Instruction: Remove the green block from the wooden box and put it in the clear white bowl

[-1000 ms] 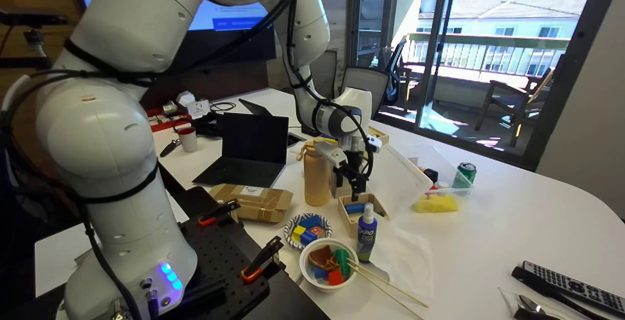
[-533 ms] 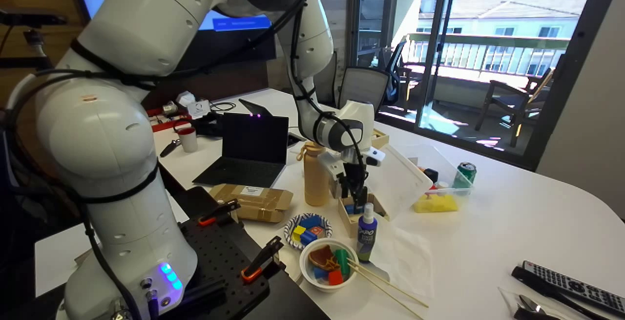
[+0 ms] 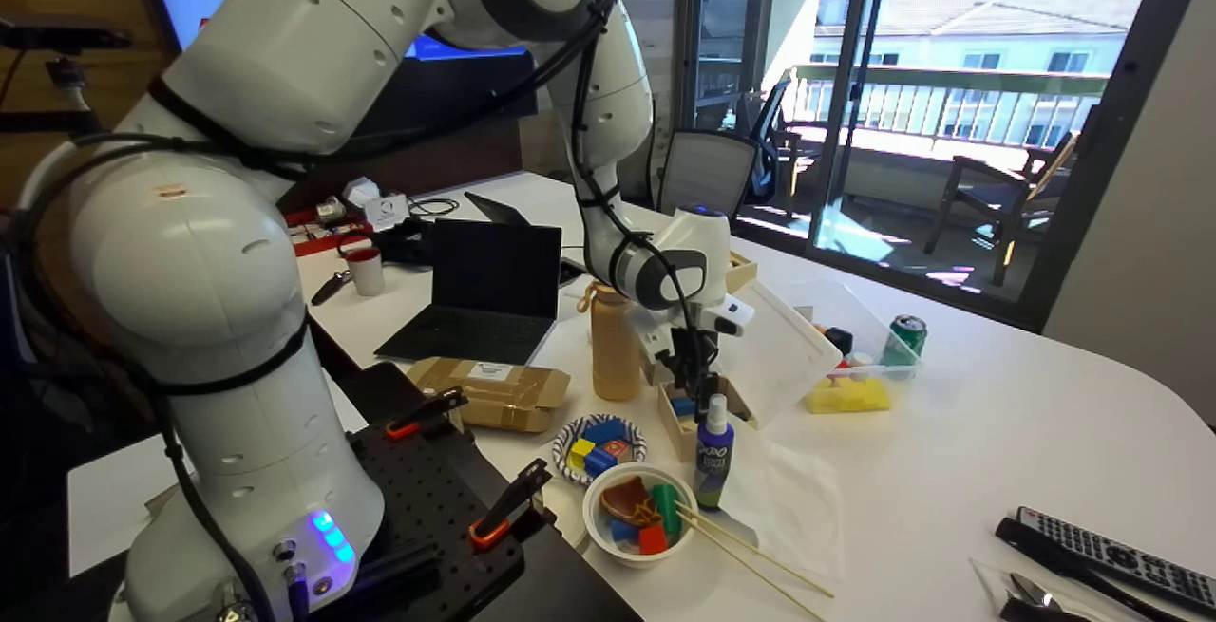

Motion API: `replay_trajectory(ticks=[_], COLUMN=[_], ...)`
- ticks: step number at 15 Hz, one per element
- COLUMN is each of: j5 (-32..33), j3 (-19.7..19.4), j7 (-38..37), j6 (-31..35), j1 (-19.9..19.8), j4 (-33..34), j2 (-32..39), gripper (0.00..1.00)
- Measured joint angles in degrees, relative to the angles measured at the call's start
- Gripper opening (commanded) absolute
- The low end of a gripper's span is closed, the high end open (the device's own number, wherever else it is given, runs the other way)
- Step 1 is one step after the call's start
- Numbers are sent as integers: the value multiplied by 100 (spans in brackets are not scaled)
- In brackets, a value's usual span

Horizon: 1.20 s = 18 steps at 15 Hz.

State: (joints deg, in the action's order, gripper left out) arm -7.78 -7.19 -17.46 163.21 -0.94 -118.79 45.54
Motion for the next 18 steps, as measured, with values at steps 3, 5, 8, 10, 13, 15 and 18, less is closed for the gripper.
replay_trajectory(ticks=[3,5,8,10,13,15,18], j5=[-20,-25,-25,-25,-26,-30,-34], j3=[-42,-59,-67,-74,-102,-111,-128], j7=[-2,-4,-4,-5,-12,-13,-22], j6=[0,0,0,-1,-10,-12,-26], j1=[-2,-3,-3,-3,-4,-10,-12], j4=[130,262,503,668,880,976,1047], j2=[94,205,398,515,678,769,827], gripper=[100,100,100,100,100,100,100])
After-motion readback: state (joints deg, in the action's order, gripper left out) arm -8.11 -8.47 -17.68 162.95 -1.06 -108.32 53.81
